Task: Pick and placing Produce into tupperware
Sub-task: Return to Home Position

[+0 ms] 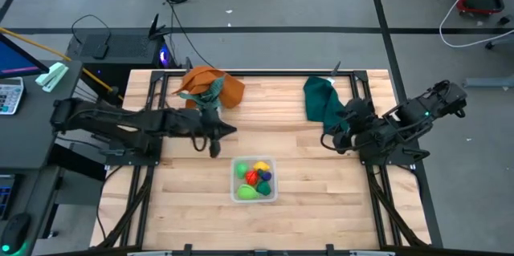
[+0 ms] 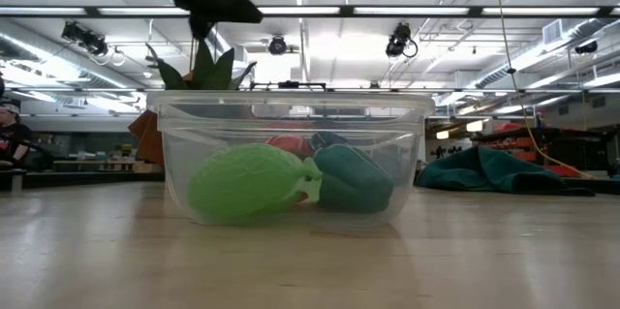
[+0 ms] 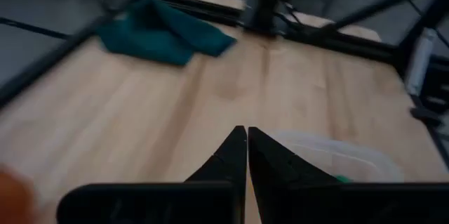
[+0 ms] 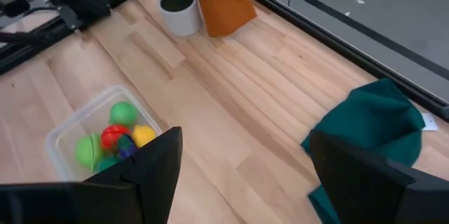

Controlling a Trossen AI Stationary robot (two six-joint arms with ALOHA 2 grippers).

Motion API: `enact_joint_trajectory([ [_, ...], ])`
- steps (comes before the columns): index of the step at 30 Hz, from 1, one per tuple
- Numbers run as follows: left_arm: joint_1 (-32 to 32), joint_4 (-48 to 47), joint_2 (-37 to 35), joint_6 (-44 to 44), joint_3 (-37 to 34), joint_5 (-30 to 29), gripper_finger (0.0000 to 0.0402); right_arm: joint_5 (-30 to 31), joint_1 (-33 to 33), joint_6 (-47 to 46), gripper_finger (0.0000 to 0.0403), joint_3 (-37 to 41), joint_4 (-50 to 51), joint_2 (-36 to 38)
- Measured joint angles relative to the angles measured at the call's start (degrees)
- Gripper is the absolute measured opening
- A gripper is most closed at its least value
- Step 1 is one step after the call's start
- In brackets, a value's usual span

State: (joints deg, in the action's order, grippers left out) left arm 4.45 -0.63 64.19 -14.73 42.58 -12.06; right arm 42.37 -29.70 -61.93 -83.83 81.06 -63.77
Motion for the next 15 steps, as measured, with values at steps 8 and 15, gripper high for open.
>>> enact_joint_trajectory([
  [8,-4.4,0.0,-13.1,2.4,-7.1,1.5,0.0005,0.1,3.1,0.0,0.0269,0.0,-4.8,-4.9],
  [15,-6.5,-0.5,-23.3,2.0,-12.8,2.0,0.0024,-0.3,5.8,0.4,0.0269,0.0,-9.3,-8.9],
])
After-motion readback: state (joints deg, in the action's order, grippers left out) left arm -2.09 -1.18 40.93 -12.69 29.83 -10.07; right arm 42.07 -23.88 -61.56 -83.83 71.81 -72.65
